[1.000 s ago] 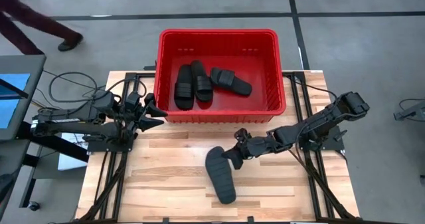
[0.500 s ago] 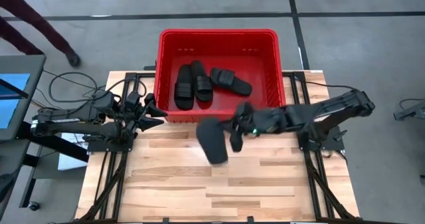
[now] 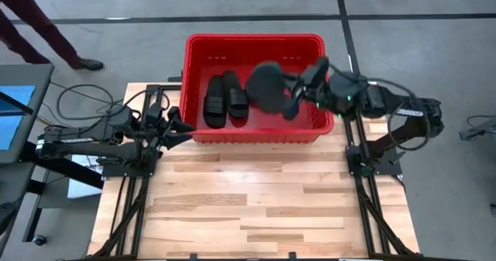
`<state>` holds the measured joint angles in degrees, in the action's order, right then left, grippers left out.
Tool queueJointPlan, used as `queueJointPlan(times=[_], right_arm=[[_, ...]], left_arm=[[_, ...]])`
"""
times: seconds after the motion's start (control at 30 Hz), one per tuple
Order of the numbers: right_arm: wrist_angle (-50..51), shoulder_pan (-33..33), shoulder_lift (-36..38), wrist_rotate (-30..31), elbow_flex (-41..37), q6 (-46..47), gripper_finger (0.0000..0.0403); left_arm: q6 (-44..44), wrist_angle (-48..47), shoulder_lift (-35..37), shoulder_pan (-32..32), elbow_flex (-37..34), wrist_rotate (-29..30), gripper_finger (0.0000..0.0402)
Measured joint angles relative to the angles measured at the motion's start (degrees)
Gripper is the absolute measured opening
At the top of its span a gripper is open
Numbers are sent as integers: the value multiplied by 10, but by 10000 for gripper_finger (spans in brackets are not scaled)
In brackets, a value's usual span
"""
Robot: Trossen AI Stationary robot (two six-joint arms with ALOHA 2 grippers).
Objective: Pick and place slides into bin
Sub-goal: Put the black slide into the red bin
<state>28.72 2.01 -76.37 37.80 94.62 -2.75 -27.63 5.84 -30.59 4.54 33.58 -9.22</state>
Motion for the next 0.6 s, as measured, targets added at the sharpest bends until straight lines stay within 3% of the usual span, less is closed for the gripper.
queueJointPlan(times=[0.4, 0.6], right_arm=[[68, -231, -45, -2, 1, -144, 16], [56, -301, -109, -5, 1, -183, 16]], left_arm=[[-21, 18, -1, 0, 0, 135, 162], [-30, 14, -1, 0, 0, 157, 162]])
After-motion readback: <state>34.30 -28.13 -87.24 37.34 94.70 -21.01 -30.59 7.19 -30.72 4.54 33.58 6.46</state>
